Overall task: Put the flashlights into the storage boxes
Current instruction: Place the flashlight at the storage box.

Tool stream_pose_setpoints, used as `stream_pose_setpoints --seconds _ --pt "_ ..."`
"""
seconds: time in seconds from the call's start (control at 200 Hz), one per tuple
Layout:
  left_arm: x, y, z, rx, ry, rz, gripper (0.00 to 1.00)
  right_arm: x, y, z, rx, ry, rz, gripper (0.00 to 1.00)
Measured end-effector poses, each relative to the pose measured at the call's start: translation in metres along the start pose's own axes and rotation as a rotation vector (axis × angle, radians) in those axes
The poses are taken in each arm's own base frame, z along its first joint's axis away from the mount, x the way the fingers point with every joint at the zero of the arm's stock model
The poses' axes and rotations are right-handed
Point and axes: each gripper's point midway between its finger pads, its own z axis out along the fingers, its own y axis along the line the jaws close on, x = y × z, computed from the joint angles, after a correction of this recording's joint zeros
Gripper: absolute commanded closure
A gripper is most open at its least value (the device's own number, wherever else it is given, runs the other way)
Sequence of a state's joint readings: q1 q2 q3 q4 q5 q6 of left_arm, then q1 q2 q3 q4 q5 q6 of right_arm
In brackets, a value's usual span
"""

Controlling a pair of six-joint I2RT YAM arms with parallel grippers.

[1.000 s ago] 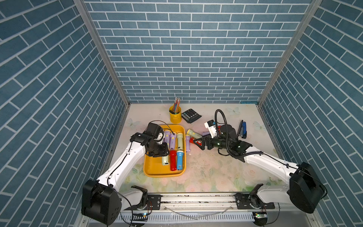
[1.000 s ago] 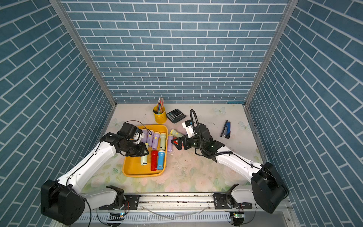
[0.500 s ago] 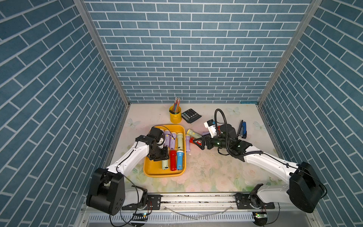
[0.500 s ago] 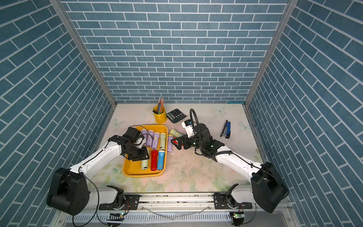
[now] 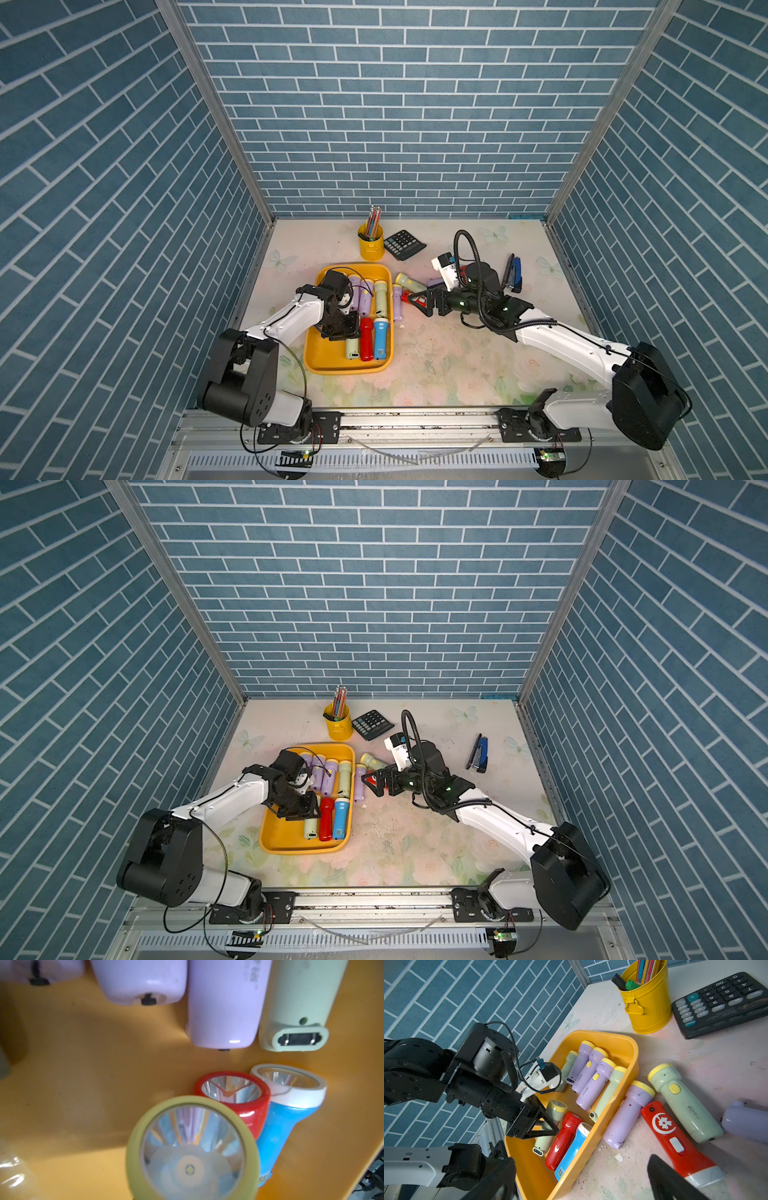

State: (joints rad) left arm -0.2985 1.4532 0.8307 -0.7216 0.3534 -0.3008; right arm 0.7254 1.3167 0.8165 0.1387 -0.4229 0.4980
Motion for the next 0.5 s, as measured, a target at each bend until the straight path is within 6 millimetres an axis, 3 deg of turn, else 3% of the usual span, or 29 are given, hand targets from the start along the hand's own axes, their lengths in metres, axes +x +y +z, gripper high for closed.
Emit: stream_pose_setpoints --seconds 0.11,0.5 --pt "-0.0006 0.0012 0.0003 -0.003 -0.001 -0.001 0.51 0.0000 0.0000 0.0000 0.000 0.000 0.000 0.01" --pt "0.0005 0.0050 -0.0001 -0.020 0.003 -0.007 0.46 0.0020 -0.0024 0.0028 0.003 0.007 0.006 0.01"
